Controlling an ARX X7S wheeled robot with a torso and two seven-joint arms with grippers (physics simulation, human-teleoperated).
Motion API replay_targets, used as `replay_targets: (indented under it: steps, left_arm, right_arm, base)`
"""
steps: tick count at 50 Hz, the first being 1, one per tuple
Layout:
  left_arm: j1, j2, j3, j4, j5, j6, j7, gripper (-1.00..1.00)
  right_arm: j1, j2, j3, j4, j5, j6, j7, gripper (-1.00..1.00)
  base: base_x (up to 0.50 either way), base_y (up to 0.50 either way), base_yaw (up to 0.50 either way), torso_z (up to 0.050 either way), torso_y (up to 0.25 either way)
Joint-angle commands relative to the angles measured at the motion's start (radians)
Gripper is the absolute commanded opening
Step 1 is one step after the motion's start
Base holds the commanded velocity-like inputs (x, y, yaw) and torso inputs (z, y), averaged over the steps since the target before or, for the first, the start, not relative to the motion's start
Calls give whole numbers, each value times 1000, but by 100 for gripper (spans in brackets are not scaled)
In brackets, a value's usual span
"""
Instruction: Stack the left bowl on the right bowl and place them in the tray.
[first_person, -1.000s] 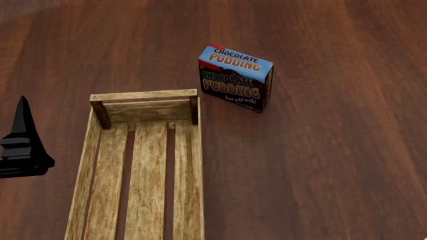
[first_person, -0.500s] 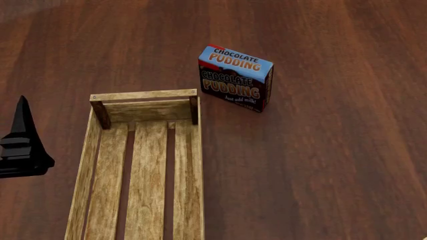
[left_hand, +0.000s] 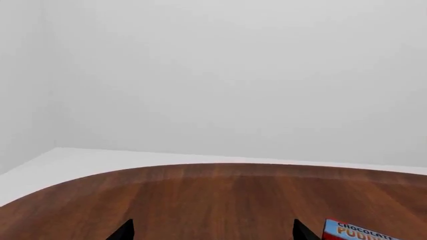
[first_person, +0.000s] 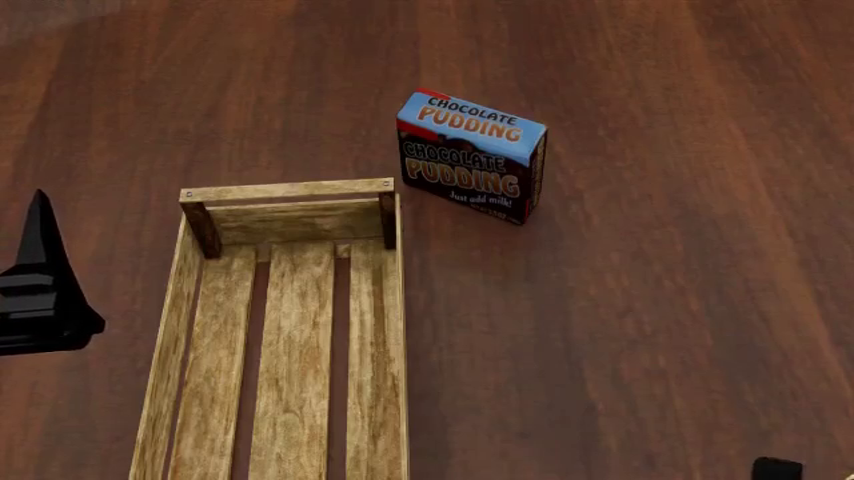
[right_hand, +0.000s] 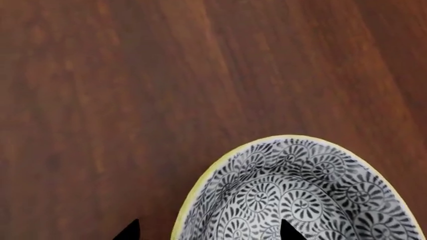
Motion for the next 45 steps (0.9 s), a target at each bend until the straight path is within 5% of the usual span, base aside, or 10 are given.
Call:
replay_targets:
  steps: [1, 45]
  left_arm:
    - [0, -3, 0, 4, -3, -2, -4, 100]
    - [-4, -11, 5, 6, -9, -3, -16, 100]
  right_arm:
    - [46, -32, -39, 61, -2, 32, -51, 100]
    - [78, -67, -68, 213, 16, 64, -110, 100]
  base:
    - [0, 0, 0, 0, 0]
    - [0, 0, 0, 0, 0]
